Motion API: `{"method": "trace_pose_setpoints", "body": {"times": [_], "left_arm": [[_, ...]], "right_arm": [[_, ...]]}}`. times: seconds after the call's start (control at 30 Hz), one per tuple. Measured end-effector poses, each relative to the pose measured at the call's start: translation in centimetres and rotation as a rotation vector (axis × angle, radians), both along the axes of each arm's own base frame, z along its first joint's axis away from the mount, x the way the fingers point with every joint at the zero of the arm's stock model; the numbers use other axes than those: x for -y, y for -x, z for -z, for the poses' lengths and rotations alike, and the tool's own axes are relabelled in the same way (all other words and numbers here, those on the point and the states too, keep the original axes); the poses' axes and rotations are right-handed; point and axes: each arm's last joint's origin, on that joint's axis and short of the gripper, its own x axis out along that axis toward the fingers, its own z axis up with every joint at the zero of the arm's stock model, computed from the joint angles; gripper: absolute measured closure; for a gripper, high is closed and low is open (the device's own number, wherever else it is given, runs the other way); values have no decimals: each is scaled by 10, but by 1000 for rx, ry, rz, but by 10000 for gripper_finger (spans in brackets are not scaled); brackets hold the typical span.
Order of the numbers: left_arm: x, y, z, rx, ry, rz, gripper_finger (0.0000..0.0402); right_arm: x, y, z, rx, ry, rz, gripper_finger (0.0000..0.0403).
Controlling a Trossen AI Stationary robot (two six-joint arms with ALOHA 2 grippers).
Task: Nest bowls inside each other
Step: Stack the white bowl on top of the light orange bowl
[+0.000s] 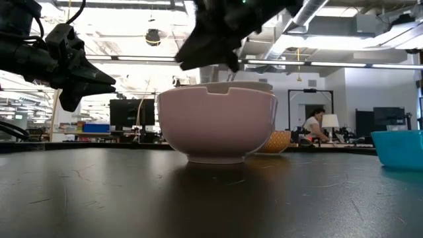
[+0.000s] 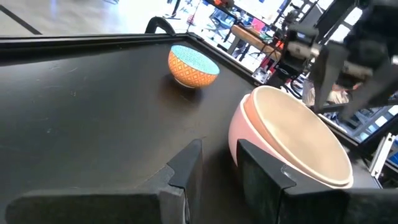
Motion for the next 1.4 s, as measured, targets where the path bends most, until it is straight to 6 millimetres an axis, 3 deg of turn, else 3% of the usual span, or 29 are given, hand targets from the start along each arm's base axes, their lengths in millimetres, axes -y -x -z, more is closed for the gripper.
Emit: {"method": "trace_pose_setpoints", "body": {"times": [0.17,0.37,0.6,1.1,1.23,1.4], "left_arm": [[0,0,0,0,2,3,313],[0,0,1,-7,1,2,313],[0,-1,1,-14,2,-1,313],[0,-1,1,-13,4,-2,313],[0,-1,1,-13,4,-2,313],[0,-1,1,-13,4,-1,313]], "right_arm": [[-7,-7,18,-30,27,-31,285],[-3,-17,19,58,98,67,285],[6,-20,36,-12,127,108,285],[25,-18,41,-81,136,153,285],[25,-13,30,-69,137,144,285],[12,12,-5,-102,108,56,285]]}}
